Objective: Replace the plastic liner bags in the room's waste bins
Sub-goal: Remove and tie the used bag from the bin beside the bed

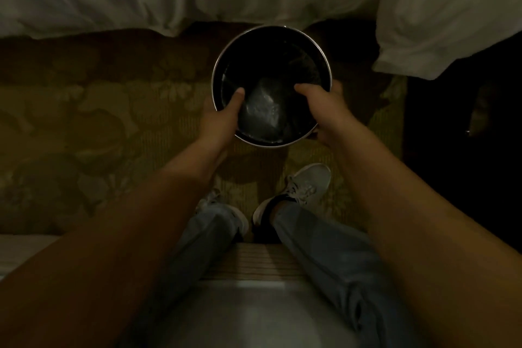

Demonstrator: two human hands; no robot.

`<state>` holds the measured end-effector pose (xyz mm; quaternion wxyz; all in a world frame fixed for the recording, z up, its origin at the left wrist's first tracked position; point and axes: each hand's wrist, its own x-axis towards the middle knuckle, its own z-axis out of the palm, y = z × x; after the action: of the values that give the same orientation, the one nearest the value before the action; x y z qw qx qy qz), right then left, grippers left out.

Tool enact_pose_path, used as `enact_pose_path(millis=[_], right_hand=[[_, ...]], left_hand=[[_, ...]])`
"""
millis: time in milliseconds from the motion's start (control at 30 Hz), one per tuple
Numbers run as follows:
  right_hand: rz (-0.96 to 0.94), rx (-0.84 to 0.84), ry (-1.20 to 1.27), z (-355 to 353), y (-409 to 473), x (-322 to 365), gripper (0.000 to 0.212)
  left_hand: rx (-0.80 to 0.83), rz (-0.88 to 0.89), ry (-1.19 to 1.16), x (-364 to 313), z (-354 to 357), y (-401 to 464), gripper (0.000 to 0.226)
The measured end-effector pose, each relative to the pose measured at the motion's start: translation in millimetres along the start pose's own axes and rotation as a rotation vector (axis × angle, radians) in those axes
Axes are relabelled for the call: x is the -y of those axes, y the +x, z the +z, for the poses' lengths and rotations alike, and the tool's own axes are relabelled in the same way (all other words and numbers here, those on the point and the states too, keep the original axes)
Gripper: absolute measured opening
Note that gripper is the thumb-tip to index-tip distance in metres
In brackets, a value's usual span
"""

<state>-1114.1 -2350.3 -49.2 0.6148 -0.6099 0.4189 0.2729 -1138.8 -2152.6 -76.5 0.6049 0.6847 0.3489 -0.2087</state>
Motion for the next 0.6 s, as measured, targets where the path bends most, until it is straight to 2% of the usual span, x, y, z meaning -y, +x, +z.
enact_pose_path(millis=[167,467,600], right_hand=[[-0.037,0.030,-0.045,-13.8,-63.1,43.0,0.081],[-0.174,0.011,-0.200,-16.7,-219.8,104.8,0.072],[-0.256,0.035,-0.208,-1.3,-265.6,115.0,0.074]], left_hand=[[-0.037,0.089,-0.046,-33.5,-9.2,-51.3,0.067],[-0.011,0.227,-0.188,-103.7,-55.1,-155.0,0.083],[-0.035,0.275,-0.151,-127.9,-91.1,-184.0,0.100]])
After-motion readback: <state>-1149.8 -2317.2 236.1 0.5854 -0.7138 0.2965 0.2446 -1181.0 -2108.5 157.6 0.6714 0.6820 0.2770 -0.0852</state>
